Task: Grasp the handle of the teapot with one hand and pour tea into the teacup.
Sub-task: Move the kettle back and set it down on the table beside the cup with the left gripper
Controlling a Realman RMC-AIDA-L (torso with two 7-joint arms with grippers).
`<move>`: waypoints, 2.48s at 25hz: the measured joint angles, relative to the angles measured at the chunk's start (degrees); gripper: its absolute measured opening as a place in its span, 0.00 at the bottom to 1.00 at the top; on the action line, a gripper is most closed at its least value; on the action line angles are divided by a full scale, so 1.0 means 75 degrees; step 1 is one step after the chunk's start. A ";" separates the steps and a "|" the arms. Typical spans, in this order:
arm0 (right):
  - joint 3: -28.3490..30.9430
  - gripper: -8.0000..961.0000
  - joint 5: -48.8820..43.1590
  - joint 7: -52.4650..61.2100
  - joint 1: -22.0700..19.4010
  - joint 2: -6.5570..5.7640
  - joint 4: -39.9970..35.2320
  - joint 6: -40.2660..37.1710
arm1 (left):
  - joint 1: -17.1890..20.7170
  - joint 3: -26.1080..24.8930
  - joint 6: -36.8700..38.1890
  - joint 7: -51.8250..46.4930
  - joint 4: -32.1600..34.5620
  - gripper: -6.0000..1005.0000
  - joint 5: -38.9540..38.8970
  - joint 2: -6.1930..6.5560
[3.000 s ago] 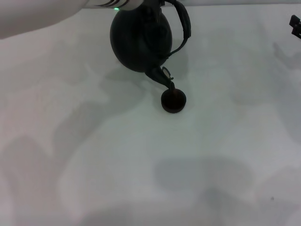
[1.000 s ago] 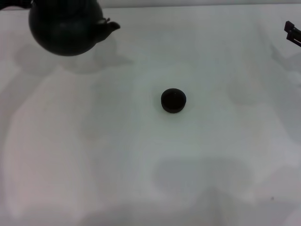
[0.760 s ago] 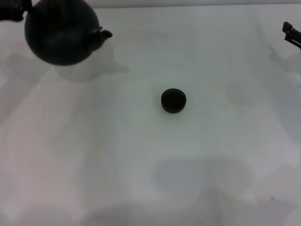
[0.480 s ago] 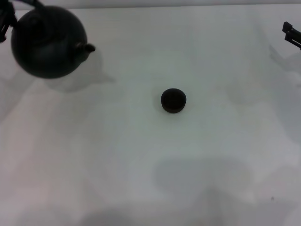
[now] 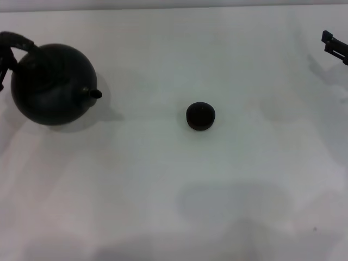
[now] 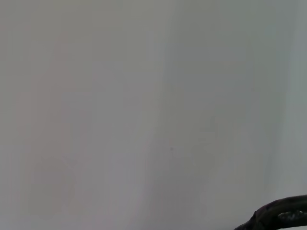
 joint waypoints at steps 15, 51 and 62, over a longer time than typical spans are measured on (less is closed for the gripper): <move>-0.0057 0.90 0.0012 -0.0003 -0.0001 0.0013 -0.0101 -0.0029 | 0.0166 -0.0494 0.0201 0.0879 -0.0998 0.11 -0.0246 0.0015; -0.0137 0.90 0.0030 -0.0023 0.0000 0.0012 -0.0189 -0.0040 | -0.0059 -0.0646 -0.0153 0.0682 -0.1543 0.18 -0.0184 0.0038; -0.0136 0.90 0.0059 -0.0034 0.0000 0.0013 -0.0192 -0.0013 | -0.0083 -0.0602 -0.0117 0.0667 -0.1528 0.24 -0.0167 0.0045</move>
